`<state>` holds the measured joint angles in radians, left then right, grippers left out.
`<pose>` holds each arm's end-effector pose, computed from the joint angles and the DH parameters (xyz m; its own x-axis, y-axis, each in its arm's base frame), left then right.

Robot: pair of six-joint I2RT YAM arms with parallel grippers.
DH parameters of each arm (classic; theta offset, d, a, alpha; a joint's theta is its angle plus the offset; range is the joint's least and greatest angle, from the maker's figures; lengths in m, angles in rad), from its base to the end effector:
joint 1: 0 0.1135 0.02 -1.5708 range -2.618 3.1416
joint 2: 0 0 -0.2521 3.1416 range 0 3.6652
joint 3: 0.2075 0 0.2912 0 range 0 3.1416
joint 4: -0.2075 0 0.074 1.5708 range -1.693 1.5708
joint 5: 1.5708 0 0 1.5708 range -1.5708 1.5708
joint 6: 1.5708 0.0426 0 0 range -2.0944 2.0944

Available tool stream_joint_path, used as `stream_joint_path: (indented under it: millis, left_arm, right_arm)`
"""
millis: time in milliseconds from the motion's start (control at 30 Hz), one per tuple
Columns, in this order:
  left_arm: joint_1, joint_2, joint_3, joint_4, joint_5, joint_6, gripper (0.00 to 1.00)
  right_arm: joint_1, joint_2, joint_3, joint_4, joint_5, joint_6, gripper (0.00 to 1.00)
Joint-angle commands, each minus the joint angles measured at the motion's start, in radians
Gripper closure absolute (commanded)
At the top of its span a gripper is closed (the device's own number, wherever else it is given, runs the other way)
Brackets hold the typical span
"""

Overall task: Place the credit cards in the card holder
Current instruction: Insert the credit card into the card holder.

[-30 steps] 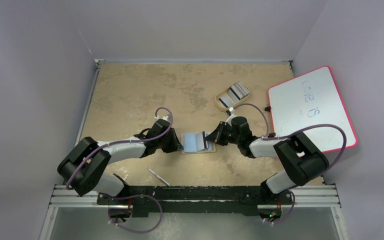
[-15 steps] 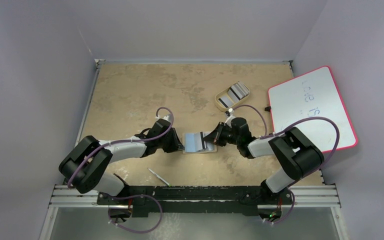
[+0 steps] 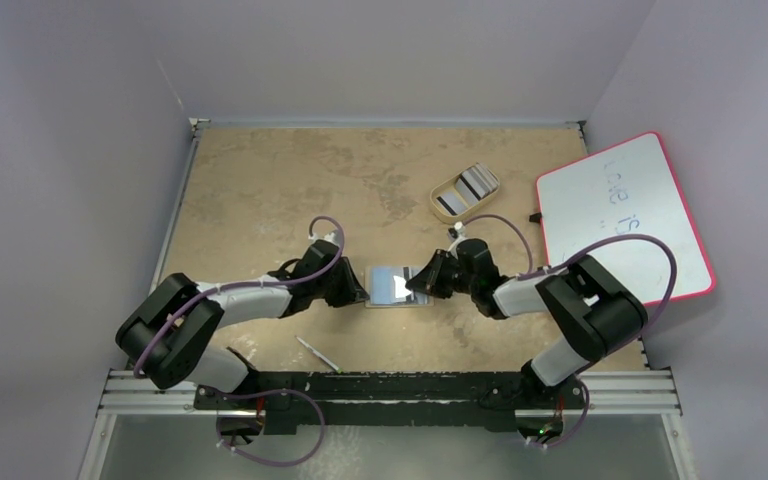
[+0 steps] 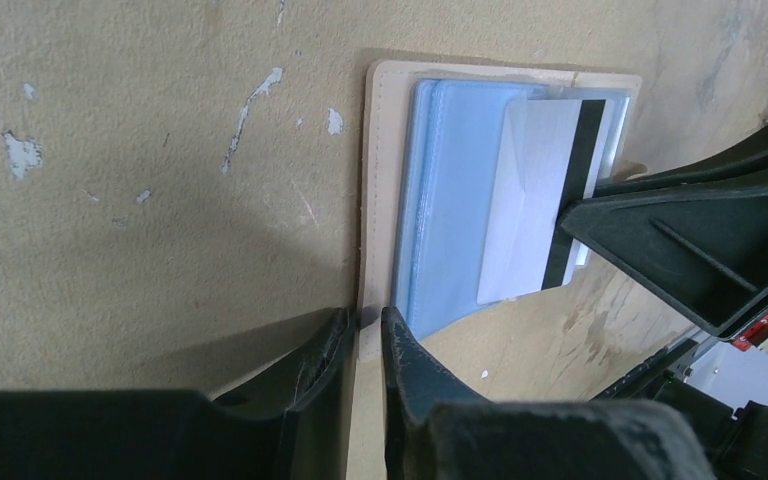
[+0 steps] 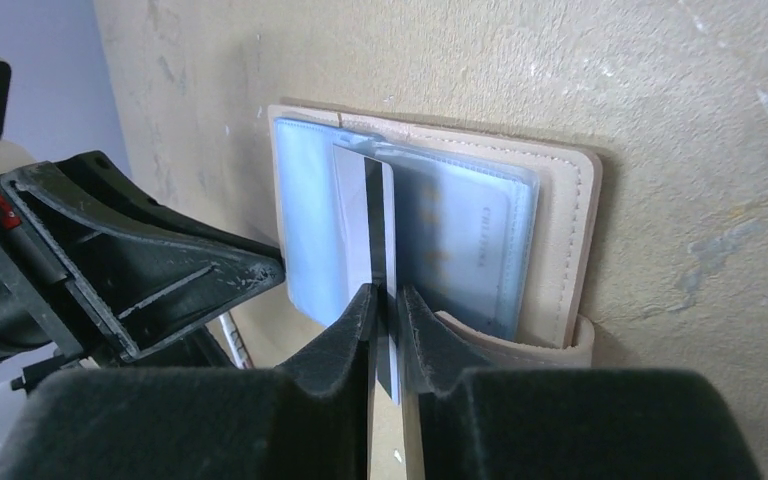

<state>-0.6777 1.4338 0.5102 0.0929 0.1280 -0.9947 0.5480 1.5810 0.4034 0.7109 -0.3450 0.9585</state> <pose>0.2175 -0.1821 0.0862 -0.8911 -0.3505 -0.2883 -0.1071 0.7798 -0.6169 0.2392 0.1629 0.0740 -0.8329 0.3939 -0.3888 -0.1157 0.5631 0.8183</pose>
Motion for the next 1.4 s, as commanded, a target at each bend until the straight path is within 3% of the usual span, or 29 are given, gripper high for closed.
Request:
stream_joint_path:
  millis: [0, 367, 467, 633, 733, 1367]
  left_arm:
    - [-0.009, -0.031, -0.02, 0.056, 0.007, -0.033, 0.85]
    - [-0.024, -0.003, -0.041, 0.111, 0.019, -0.063, 0.86]
    - [-0.026, -0.005, -0.045, 0.119, 0.023, -0.067, 0.86]
    - [-0.028, -0.017, -0.055, 0.12, 0.019, -0.075, 0.86]
    - [-0.028, -0.023, -0.061, 0.129, 0.02, -0.078, 0.86]
    - [-0.029, -0.04, -0.047, 0.109, 0.032, -0.075, 0.85]
  right_arm:
    - [0.041, -0.031, 0.028, -0.093, 0.093, -0.027, 0.86]
    - [0.101, 0.025, 0.074, -0.067, 0.101, 0.008, 0.89]
    - [0.116, 0.017, 0.113, -0.158, 0.132, -0.021, 0.85]
    - [0.116, -0.059, 0.139, -0.313, 0.213, -0.068, 0.67]
    - [0.117, -0.075, 0.154, -0.363, 0.231, -0.085, 0.62]
    - [0.116, -0.162, 0.269, -0.607, 0.348, -0.174, 0.57]
